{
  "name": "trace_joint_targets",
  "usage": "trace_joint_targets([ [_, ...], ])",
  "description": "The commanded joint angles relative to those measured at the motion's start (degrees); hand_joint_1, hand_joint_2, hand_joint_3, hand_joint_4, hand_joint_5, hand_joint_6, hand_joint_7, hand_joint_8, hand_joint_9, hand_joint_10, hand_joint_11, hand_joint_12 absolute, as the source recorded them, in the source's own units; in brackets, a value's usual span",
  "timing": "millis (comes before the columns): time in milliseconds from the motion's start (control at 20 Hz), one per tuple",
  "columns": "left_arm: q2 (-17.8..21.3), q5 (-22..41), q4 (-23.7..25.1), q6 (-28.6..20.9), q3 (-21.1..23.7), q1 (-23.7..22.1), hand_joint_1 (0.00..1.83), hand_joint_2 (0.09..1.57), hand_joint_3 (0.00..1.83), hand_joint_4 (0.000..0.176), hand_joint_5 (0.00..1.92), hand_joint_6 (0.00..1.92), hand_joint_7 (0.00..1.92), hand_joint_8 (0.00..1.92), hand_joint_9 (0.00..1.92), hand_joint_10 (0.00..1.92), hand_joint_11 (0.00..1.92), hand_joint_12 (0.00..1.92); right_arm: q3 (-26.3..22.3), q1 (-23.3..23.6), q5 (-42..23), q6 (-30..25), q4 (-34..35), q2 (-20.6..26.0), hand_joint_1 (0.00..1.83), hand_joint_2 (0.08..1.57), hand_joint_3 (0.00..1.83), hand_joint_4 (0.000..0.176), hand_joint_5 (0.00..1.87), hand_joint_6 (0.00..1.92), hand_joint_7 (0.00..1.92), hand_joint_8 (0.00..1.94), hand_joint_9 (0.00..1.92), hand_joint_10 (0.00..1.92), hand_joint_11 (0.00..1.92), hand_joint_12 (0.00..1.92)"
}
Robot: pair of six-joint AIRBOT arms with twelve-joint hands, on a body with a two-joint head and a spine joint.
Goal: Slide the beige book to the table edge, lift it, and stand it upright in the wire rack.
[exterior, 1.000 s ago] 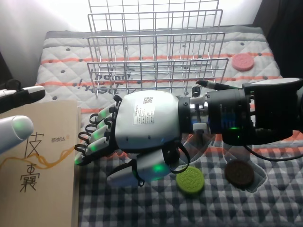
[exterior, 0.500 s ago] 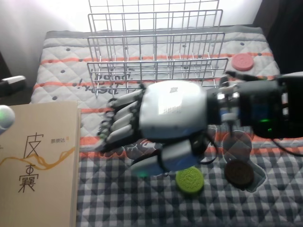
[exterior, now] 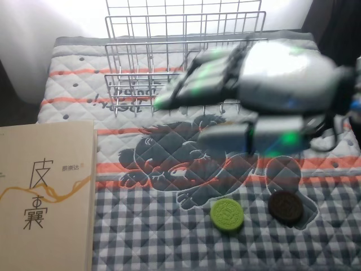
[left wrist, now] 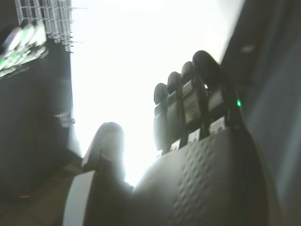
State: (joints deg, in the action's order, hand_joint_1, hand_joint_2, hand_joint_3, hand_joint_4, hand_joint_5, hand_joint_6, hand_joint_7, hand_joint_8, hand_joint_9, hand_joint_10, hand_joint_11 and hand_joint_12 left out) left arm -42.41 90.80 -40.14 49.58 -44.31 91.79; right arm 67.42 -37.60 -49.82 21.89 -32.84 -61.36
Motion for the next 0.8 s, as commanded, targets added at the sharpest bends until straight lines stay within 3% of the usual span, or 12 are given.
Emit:
trace_joint_targets([
  [0, -0.55, 4.52, -1.26, -1.57, -1.11, -0.08, 0.53, 1.16, 0.00, 0.000, 0.46, 0.00, 0.49, 0.01, 0.45, 0.02, 0.00, 1.07, -0.93, -0.78, -10.08, 2.58, 6.14, 1.17, 0.00, 1.47, 0.00, 0.000, 0.45, 0.00, 0.51, 0.00, 0.50, 0.00, 0.29, 0.57],
  [100, -1.29, 1.30, -1.38, -2.67, -2.55, -0.10, 0.47, 1.05, 0.00, 0.000, 0.40, 0.00, 0.45, 0.00, 0.42, 0.00, 0.00, 1.01, -2.81, -2.70, -14.29, 7.84, 12.39, 4.01, 0.00, 1.44, 0.00, 0.000, 0.49, 0.00, 0.52, 0.00, 0.49, 0.00, 0.39, 0.28],
  [150, -1.67, -0.47, -1.61, -3.40, -3.27, -0.10, 0.42, 1.05, 0.00, 0.000, 0.37, 0.00, 0.44, 0.00, 0.41, 0.00, 0.00, 1.04, -3.29, -3.44, -16.15, 8.96, 14.28, 5.06, 0.00, 1.44, 0.01, 0.000, 0.42, 0.00, 0.47, 0.00, 0.45, 0.00, 0.35, 0.22],
  [250, -2.72, -4.17, -1.57, -5.99, -5.34, -0.10, 0.36, 1.03, 0.00, 0.000, 0.34, 0.00, 0.39, 0.00, 0.35, 0.00, 0.00, 0.96, -4.12, -4.75, -18.86, 11.21, 17.54, 6.69, 0.00, 1.45, 0.00, 0.000, 0.45, 0.00, 0.50, 0.00, 0.46, 0.00, 0.36, 0.08],
  [350, -3.89, -7.83, -1.53, -7.65, -7.27, -0.11, 0.38, 1.00, 0.00, 0.000, 0.36, 0.00, 0.38, 0.00, 0.34, 0.01, 0.00, 0.90, -4.43, -5.83, -20.46, 12.73, 20.01, 7.45, 0.00, 1.42, 0.00, 0.000, 0.48, 0.00, 0.49, 0.00, 0.45, 0.00, 0.45, 0.05],
  [550, -5.58, -13.61, -0.36, -10.19, -10.04, -0.32, 0.34, 0.97, 0.00, 0.000, 0.35, 0.00, 0.39, 0.00, 0.35, 0.00, 0.00, 0.95, -4.35, -6.58, -21.24, 12.96, 21.48, 7.75, 0.02, 1.40, 0.00, 0.000, 0.48, 0.00, 0.49, 0.01, 0.46, 0.01, 0.49, 0.04],
  [700, -6.41, -19.36, 2.82, -11.09, -12.27, -1.83, 0.23, 0.96, 0.00, 0.001, 0.30, 0.00, 0.32, 0.00, 0.26, 0.01, 0.00, 0.74, -4.12, -6.69, -21.23, 12.96, 21.50, 7.75, 0.00, 1.40, 0.00, 0.000, 0.48, 0.00, 0.51, 0.01, 0.49, 0.01, 0.49, 0.02],
  [750, -6.71, -21.49, 4.24, -11.09, -12.99, -2.84, 0.25, 0.93, 0.00, 0.016, 0.31, 0.00, 0.31, 0.00, 0.25, 0.01, 0.00, 0.73, -4.03, -6.79, -21.23, 12.96, 21.60, 7.75, 0.00, 1.41, 0.00, 0.000, 0.48, 0.00, 0.53, 0.01, 0.53, 0.02, 0.53, 0.04],
])
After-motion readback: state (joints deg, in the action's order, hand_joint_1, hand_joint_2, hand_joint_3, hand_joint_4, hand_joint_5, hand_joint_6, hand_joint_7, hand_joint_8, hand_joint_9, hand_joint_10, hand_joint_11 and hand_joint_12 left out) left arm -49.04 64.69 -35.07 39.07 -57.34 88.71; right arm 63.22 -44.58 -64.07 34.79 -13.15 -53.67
